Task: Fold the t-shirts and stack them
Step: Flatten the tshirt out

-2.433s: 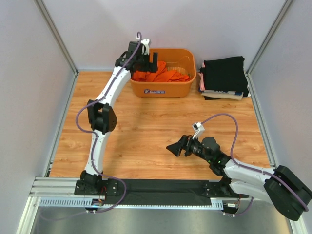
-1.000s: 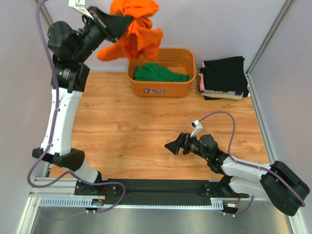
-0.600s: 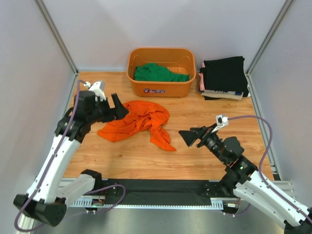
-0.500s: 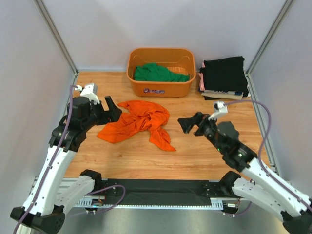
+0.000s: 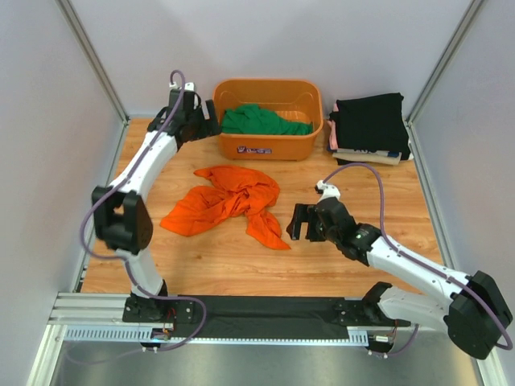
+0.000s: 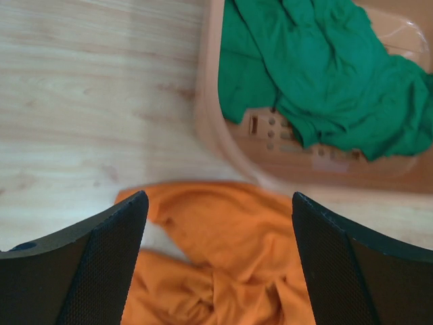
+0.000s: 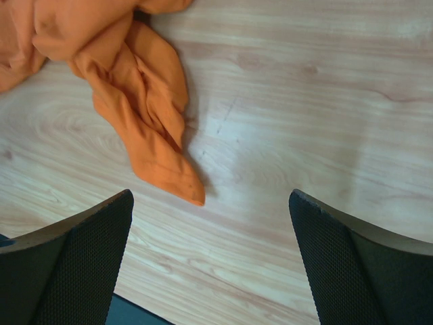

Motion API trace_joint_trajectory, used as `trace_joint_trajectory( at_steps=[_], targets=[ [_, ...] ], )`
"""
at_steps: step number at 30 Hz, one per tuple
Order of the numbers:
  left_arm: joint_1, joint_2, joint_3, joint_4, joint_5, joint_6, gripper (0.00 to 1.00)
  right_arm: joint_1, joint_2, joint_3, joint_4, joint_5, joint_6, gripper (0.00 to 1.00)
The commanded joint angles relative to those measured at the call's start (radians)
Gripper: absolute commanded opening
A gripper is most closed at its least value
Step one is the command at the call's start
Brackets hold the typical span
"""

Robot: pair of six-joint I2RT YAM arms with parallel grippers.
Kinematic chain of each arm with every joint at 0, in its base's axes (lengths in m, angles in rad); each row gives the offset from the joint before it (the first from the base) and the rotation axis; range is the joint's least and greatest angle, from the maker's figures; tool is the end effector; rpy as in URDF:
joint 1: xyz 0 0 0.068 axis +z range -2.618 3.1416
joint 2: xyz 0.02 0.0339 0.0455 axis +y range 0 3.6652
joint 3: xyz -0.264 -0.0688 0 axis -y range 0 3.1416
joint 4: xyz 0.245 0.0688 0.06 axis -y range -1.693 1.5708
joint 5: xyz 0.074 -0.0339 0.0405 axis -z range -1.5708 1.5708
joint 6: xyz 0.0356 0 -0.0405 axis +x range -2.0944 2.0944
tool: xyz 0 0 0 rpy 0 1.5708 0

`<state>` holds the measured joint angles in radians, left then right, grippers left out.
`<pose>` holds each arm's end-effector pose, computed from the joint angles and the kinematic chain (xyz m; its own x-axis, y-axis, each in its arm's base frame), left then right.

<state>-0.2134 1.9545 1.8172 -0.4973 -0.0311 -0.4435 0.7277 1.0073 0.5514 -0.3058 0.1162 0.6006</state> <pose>0.4478 -0.0959 0.3192 -0.6037 -0.3080 -0.7353 -0.0795 0.9410 -0.3289 0.1555 0.1330 0.2072 -0.7631 0.0720 -0.6422 -0.2021 0.9173 0.3430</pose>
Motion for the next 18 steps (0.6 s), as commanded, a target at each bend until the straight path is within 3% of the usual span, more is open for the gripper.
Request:
trace_joint_trajectory(
  at_steps=[1, 3, 5, 6, 7, 10, 12, 17, 18],
  targets=[
    [0.019, 0.206, 0.224, -0.013, 0.039, -0.017, 0.9, 0.001, -0.094, -0.041, 0.02, -0.033, -0.016, 0.98],
    [0.017, 0.298, 0.406, -0.067, 0.033, -0.018, 0.85, 0.001, -0.136, -0.057, 0.022, -0.029, -0.022, 0.98],
    [0.019, 0.4, 0.547, -0.151, -0.013, -0.012, 0.67, 0.001, -0.156, -0.082, 0.037, -0.027, -0.027, 0.99],
    [0.022, 0.414, 0.563, -0.161, -0.027, -0.012, 0.57, 0.001, -0.165, -0.09, 0.048, -0.029, -0.027, 0.99],
    [0.025, 0.412, 0.551, -0.158, -0.039, -0.015, 0.39, 0.001, -0.173, -0.103, 0.066, -0.036, -0.03, 0.99],
    [0.052, 0.367, 0.509, -0.153, -0.096, -0.02, 0.07, 0.001, -0.174, -0.111, 0.08, -0.046, -0.036, 0.99],
    [0.09, 0.336, 0.461, -0.156, -0.145, -0.018, 0.0, -0.001, -0.159, -0.113, 0.094, -0.058, -0.042, 0.99],
    [0.207, 0.264, 0.427, -0.239, -0.182, -0.03, 0.0, 0.001, -0.13, -0.113, 0.109, -0.069, -0.045, 0.98],
    [0.271, 0.253, 0.418, -0.251, -0.184, -0.035, 0.0, 0.001, -0.124, -0.111, 0.111, -0.07, -0.048, 0.98]
  ],
)
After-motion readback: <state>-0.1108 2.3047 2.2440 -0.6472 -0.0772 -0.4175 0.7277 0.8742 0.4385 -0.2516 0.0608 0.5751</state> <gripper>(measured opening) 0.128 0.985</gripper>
